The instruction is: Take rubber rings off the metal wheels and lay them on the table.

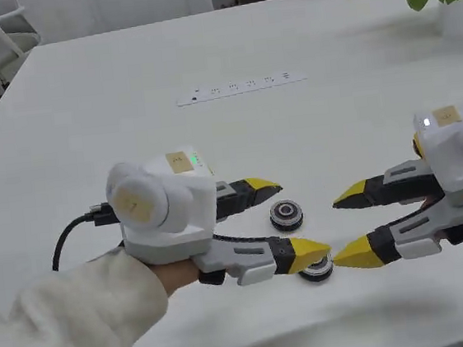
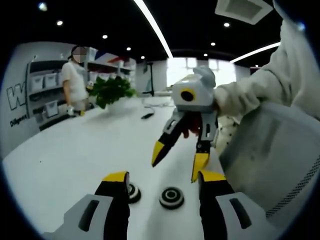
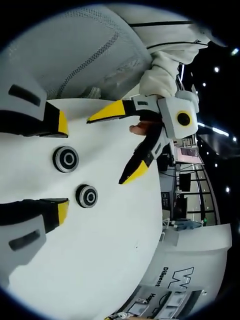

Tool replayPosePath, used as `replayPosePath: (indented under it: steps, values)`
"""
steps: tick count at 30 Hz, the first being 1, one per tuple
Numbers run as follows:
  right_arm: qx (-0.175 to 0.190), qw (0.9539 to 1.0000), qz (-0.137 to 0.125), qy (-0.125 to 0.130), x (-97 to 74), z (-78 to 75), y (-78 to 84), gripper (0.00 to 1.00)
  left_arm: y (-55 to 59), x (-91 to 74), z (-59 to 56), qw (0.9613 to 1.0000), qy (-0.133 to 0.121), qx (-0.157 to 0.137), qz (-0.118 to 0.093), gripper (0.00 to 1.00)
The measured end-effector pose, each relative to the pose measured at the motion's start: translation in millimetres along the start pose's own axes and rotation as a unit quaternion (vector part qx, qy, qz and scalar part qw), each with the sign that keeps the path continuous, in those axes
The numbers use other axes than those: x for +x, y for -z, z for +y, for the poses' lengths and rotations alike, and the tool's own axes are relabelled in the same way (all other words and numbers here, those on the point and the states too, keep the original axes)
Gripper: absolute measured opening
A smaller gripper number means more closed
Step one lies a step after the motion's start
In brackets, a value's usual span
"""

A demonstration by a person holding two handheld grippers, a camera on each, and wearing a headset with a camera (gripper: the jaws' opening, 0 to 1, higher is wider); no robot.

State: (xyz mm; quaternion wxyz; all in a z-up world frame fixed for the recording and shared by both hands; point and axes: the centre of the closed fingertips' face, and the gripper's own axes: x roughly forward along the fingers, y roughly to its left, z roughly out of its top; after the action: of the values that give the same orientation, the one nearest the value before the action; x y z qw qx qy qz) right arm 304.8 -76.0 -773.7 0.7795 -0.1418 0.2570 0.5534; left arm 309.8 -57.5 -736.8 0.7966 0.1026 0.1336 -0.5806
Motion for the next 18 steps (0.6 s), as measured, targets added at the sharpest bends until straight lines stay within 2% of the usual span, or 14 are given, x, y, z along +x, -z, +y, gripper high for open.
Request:
replayPosePath:
  steps: [2, 4, 5, 7, 9, 13, 15, 18]
  values:
    - [0.008, 1.0000, -0.004, 0.000, 2.8, 0.4, 0.7, 0.41, 5.9, 2.5, -1.5, 1.0000, -0.001, 0.000, 0.006, 0.52]
    - [0.016, 0.9998, -0.006, -0.003, 8.6, 3.6, 3.0, 0.39, 12.2, 4.3, -7.2, 0.9997, 0.010, 0.011, 0.018, 0.47]
    - [0.015, 0.9999, -0.001, -0.006, 10.9, 5.8, 5.3, 0.39, 13.5, 5.5, -9.5, 0.9996, 0.012, 0.017, 0.019, 0.45]
    - [0.004, 0.9996, 0.025, -0.010, 13.8, 7.9, 14.9, 0.37, 16.1, 6.7, -12.4, 0.9994, 0.016, 0.024, 0.021, 0.41]
    - [0.004, 0.9997, 0.024, -0.010, 14.6, 7.1, 15.6, 0.36, 21.6, 8.9, -15.3, 0.9991, 0.020, 0.025, 0.028, 0.39]
    - [0.011, 0.9997, 0.016, -0.011, 15.5, 8.3, 13.0, 0.33, 30.3, 14.8, -12.0, 0.9990, 0.009, 0.026, 0.034, 0.30]
    - [0.007, 0.9995, 0.028, -0.014, 17.7, 10.2, 17.8, 0.32, 33.8, 17.9, -10.8, 0.9986, 0.006, 0.030, 0.043, 0.30]
    - [0.007, 0.9993, 0.035, -0.014, 17.5, 9.1, 23.1, 0.30, 35.5, 20.5, -8.9, 0.9990, -0.002, 0.017, 0.040, 0.30]
